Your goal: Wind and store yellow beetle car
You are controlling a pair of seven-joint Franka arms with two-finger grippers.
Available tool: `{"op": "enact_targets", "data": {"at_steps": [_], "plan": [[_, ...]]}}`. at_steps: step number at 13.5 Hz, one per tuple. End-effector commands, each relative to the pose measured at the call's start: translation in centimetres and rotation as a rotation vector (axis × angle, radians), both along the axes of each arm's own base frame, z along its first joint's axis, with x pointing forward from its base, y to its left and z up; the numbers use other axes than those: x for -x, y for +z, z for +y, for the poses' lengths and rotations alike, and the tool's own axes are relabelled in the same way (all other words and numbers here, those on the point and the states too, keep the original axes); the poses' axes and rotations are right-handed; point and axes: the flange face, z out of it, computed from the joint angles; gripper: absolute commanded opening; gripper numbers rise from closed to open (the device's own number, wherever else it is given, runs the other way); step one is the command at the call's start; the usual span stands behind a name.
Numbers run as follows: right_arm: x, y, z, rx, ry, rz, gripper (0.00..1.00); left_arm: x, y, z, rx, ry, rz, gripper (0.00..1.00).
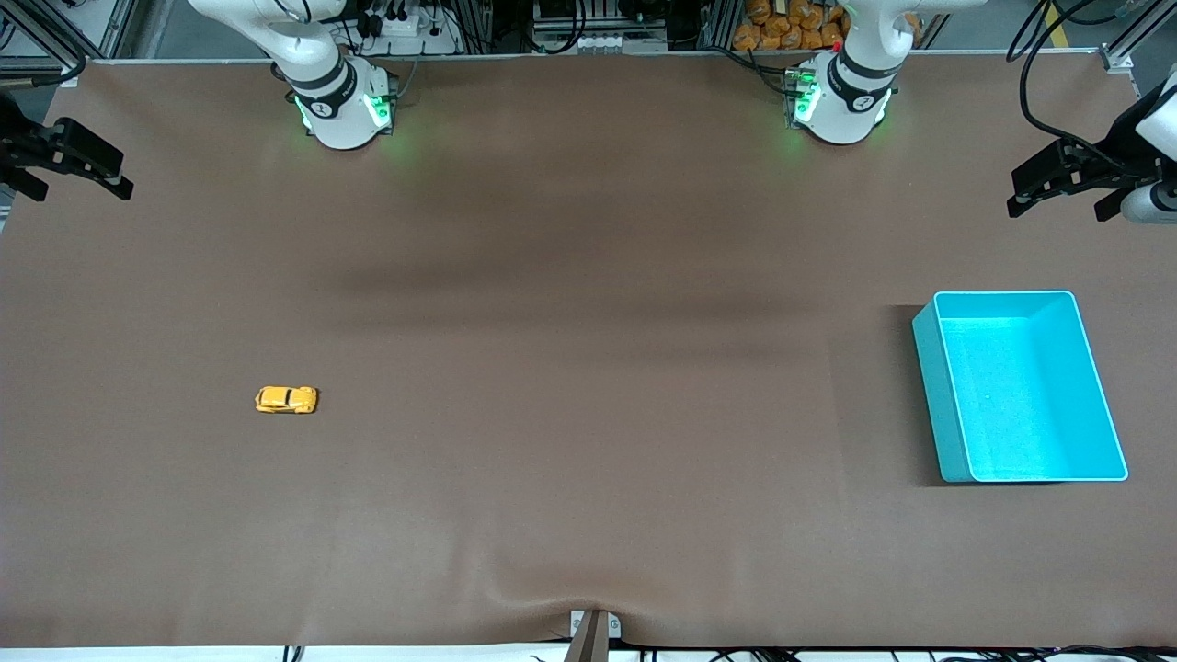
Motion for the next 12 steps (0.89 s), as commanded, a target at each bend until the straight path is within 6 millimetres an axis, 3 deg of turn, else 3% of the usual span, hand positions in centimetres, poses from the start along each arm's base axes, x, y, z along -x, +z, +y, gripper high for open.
{"op": "enact_targets", "data": {"at_steps": [1,5,7,9,12], "plan": [[0.9,0.3,0.6,0.017,0.009,-0.015,1.00,-0.3,0.4,0.1,0.009,0.002,-0.008,1.00],[0.7,0.1,0.6,0.016,0.008,-0.013,1.00,-0.3,0.6,-0.2,0.007,-0.004,-0.011,1.00],[0.3,-1.0,0.6,0.010,0.045,0.022,1.00,-0.3,0.8,-0.3,0.008,-0.006,-0.017,1.00],[-0.2,-3.8,0.5,-0.002,0.244,0.065,1.00,-0.3,0.8,-0.3,0.006,-0.007,-0.018,1.00],[-1.5,-9.8,0.4,-0.005,0.308,0.067,1.00,-0.3,0.8,-0.3,0.008,-0.006,-0.016,1.00]]}}
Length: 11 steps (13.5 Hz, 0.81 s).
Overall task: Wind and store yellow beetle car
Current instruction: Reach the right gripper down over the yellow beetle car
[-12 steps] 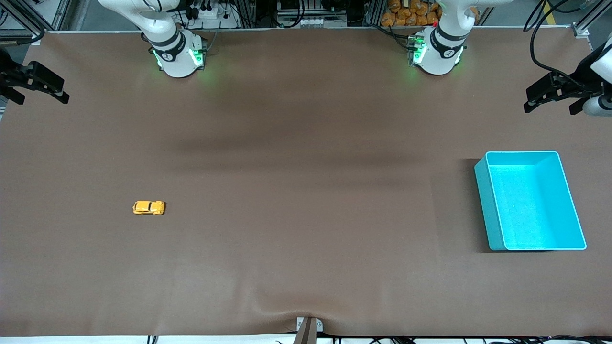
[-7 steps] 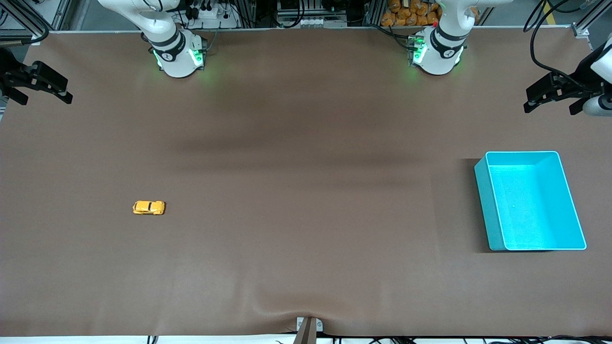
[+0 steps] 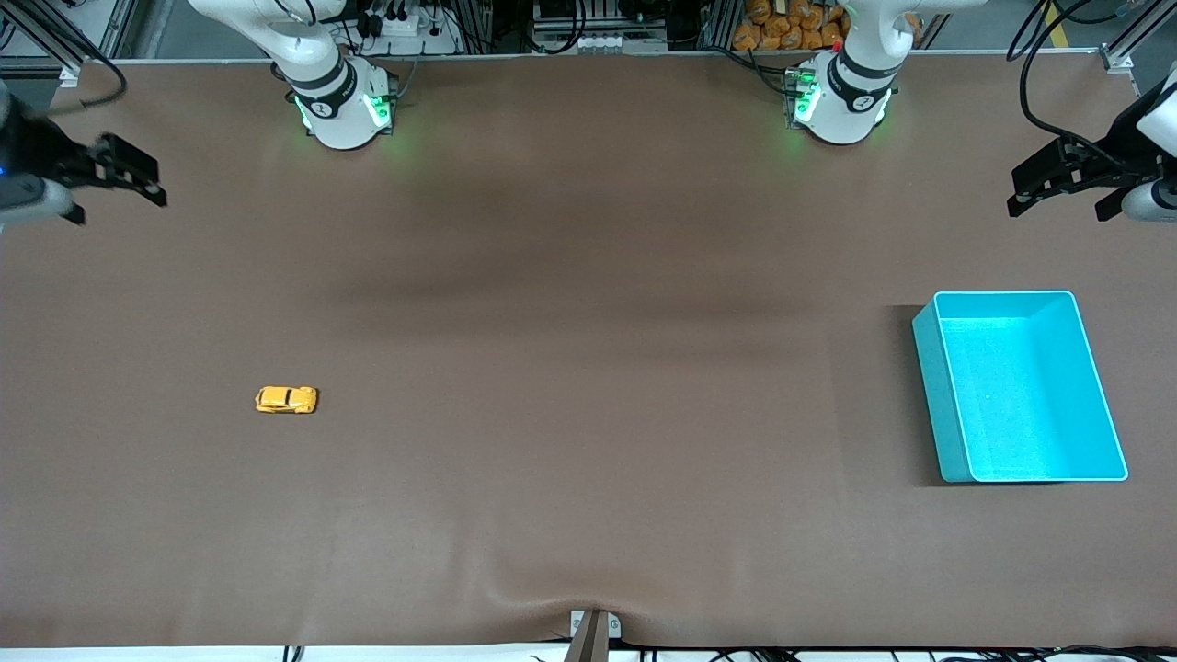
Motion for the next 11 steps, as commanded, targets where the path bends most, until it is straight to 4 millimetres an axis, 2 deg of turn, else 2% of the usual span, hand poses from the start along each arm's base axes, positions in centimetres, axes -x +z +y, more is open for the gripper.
{"op": "enact_targets", "data": {"at_steps": [1,6,10,11], "plan": [[-0.6,-6.2,-0.2,0.001,0.104,0.001,1.00,-0.3,0.5,-0.1,0.007,-0.002,-0.009,1.00],[-2.0,-21.0,-1.3,-0.017,0.416,-0.010,1.00,-0.3,0.5,-0.1,0.007,-0.003,-0.009,1.00],[-5.0,-29.8,-2.2,-0.003,0.859,-0.088,1.00,-0.3,0.5,-0.1,0.007,-0.003,-0.009,1.00],[-5.6,-31.9,-1.5,0.021,1.020,-0.098,1.00,-0.3,0.5,-0.1,0.007,-0.003,-0.009,1.00]]}}
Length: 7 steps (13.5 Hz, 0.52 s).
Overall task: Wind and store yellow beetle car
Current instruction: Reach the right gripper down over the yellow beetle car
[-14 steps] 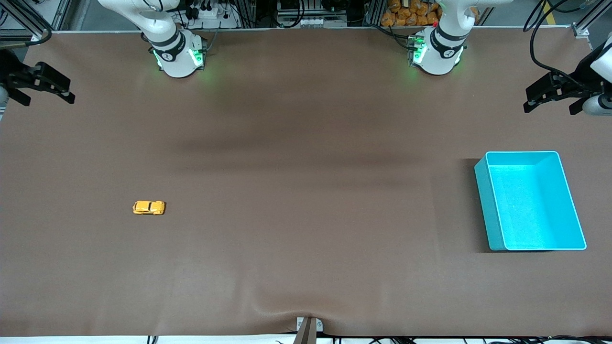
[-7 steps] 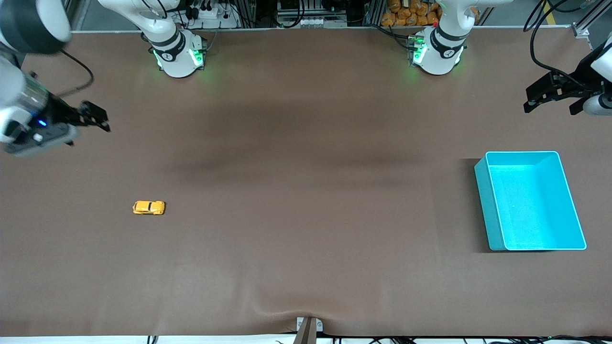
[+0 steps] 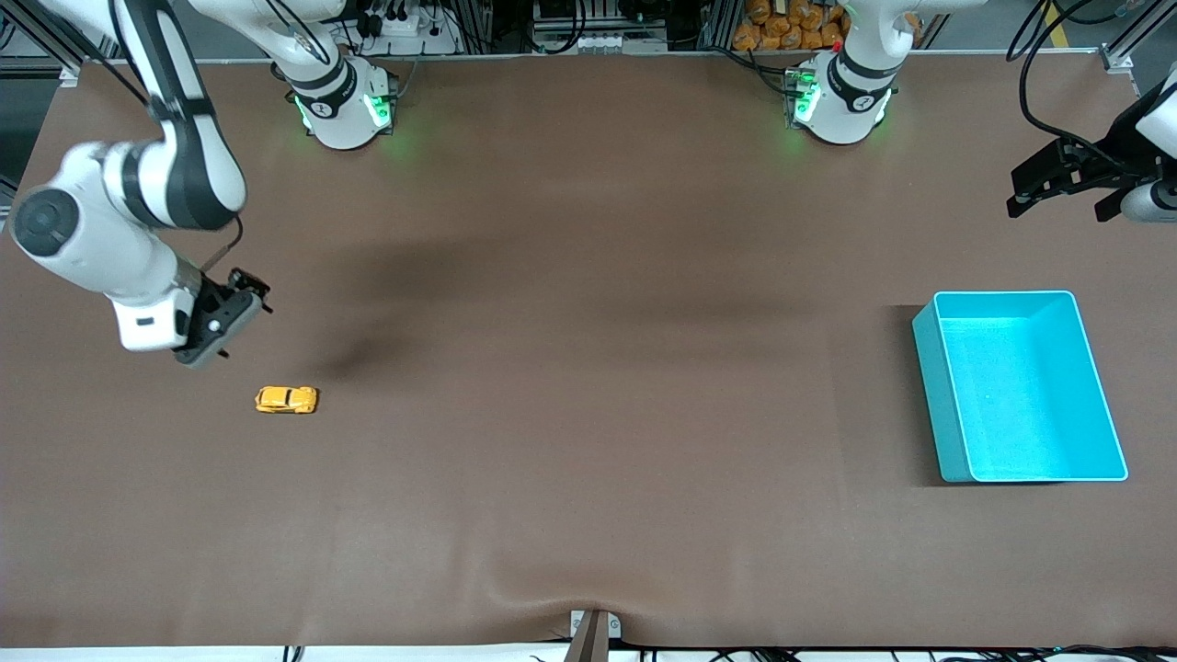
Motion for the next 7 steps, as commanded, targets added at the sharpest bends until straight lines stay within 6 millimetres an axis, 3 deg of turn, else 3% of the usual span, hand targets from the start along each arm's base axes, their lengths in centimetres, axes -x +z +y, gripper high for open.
{"op": "enact_targets", "data": {"at_steps": [1,5,7], "plan": [[-1.5,-4.4,0.5,0.049,0.309,-0.023,1.00,-0.2,0.5,-0.1,0.007,-0.003,-0.009,1.00],[-1.9,-8.4,0.7,0.078,0.406,0.026,1.00,-0.3,0.4,0.0,0.007,-0.001,-0.007,1.00],[-3.0,-9.3,0.2,0.098,0.454,0.024,1.00,-0.3,0.4,0.0,0.007,-0.001,-0.007,1.00]]}}
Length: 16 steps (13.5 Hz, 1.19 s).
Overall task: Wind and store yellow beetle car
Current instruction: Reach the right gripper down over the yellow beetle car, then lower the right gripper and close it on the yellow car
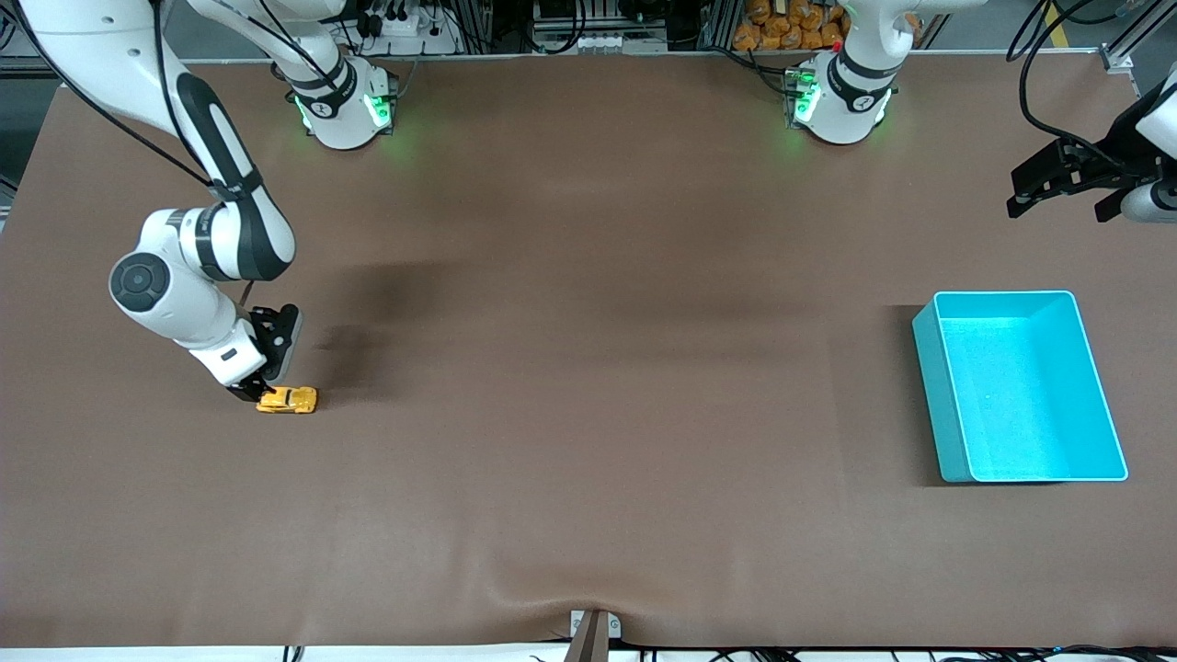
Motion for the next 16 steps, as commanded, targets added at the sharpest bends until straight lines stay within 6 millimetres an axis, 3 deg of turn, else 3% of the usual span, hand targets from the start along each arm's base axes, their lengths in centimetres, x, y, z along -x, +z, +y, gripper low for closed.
{"op": "enact_targets", "data": {"at_steps": [1,9,11,14,16], "plan": [[-2.1,-1.0,-0.8,0.043,0.069,-0.005,0.98,-0.3,0.4,0.1,0.007,0.001,-0.007,1.00],[-3.0,-3.1,-1.0,0.042,0.042,-0.009,0.78,-0.3,0.4,0.1,0.007,0.001,-0.007,1.00],[-3.2,-3.3,-0.7,0.034,0.038,-0.041,0.67,-0.3,0.4,0.1,0.007,0.001,-0.007,1.00],[-3.2,-3.5,-0.5,0.032,0.036,-0.041,0.40,-0.3,0.4,0.1,0.007,0.001,-0.007,1.00],[-3.2,-4.0,-0.1,0.032,0.031,-0.036,0.39,-0.3,0.4,0.1,0.007,0.001,-0.007,1.00]]}}
